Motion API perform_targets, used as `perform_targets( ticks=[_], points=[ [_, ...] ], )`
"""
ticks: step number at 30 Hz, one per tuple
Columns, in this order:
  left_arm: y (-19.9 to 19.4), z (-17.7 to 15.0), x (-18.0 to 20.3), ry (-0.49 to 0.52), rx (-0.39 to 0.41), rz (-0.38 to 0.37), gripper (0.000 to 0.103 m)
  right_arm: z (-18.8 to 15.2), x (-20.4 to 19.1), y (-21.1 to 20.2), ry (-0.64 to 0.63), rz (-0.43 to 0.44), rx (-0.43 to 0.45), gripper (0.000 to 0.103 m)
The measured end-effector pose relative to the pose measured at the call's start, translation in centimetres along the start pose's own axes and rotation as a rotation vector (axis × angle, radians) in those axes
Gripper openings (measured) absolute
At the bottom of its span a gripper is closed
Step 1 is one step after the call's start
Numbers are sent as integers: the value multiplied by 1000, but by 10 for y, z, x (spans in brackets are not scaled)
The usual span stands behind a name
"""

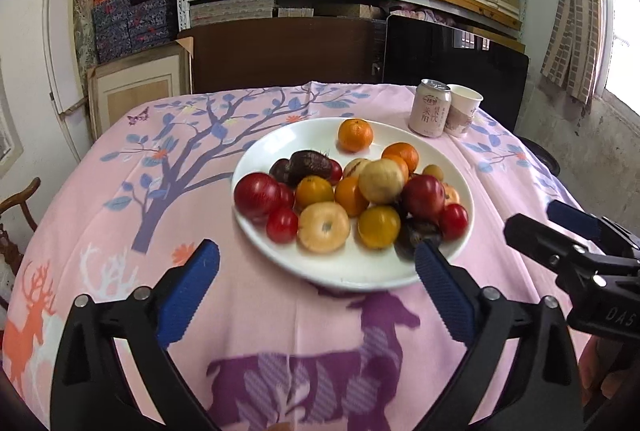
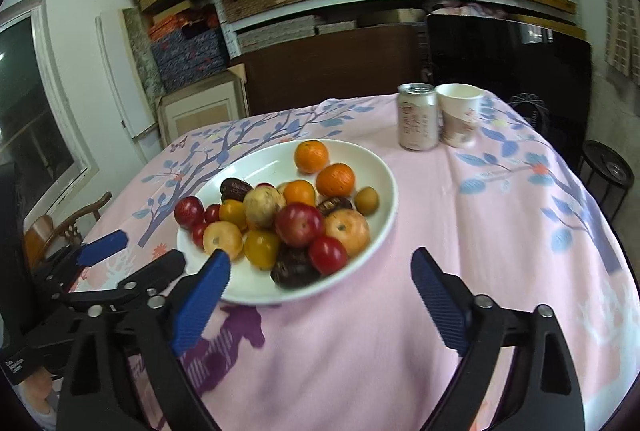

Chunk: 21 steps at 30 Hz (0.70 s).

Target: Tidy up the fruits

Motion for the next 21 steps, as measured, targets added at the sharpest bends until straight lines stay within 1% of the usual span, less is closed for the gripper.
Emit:
perform_targets(
  ticks=[2,4,8,10,12,21],
  points=[
    [-15,-7,3,21,28,39,99,-10,7,-11,7,-30,20,100],
    [-25,-12,8,52,41,68,99,-16,11,-14,10,-42,17,100],
    [-34,-18,14,83,44,114,99,-23,14,-14,18,-19,3,100],
    [-34,-18,17,84,41,89,99,-24,14,-13,23,-11,-3,100],
    [-32,-18,17,72,29,48,99,-26,14,-14,23,-8,-4,100],
    [-22,-24,17,23,-21,-28,99,-28,12,-13,20,-14,-14,100]
  ],
)
Point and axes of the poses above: each gripper's, at about its wrist camera, not at the fingertips, and y roughly the way its jaws point, x to its right, z to its top, the point moved 7 cm from there along y, roughly the way its jaws point, and after that the axes turned 8 degrees about y, right-handed, at the moved point
